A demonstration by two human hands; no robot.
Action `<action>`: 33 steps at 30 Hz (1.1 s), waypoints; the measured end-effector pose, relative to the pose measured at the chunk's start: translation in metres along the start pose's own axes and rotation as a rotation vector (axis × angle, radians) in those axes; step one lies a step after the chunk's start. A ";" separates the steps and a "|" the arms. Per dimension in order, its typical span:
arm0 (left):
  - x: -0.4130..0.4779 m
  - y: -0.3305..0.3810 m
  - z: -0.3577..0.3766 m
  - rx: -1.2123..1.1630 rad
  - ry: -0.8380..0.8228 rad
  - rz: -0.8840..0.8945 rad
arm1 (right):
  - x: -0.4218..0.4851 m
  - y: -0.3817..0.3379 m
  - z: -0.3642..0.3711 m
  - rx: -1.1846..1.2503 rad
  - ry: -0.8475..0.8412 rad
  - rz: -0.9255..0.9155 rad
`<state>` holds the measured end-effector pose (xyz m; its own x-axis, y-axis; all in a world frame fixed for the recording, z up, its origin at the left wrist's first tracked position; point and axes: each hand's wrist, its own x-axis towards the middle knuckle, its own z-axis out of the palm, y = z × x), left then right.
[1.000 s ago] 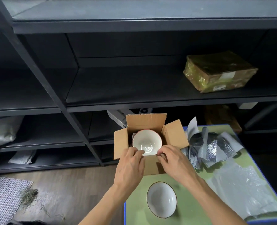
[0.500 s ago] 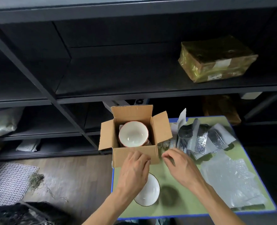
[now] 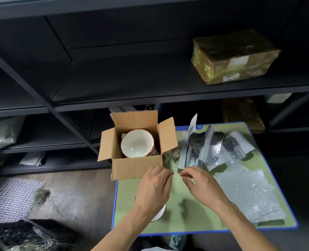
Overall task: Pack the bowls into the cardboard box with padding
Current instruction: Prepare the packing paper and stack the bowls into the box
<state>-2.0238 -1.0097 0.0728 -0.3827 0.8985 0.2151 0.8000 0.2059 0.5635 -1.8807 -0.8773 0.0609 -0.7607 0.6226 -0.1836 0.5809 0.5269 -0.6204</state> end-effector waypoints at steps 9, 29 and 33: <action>0.013 0.019 0.064 0.024 -0.367 0.041 | -0.037 0.058 -0.013 -0.216 -0.083 0.205; 0.077 0.090 0.167 0.420 -0.614 0.206 | -0.124 0.164 -0.029 -0.292 0.060 0.686; 0.078 0.090 0.180 0.436 -0.667 0.132 | -0.129 0.173 -0.036 -0.293 0.114 0.799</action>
<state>-1.8986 -0.8513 -0.0027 -0.0260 0.9398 -0.3407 0.9804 0.0905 0.1749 -1.6715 -0.8457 0.0042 -0.0666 0.9166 -0.3943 0.9933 0.0236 -0.1128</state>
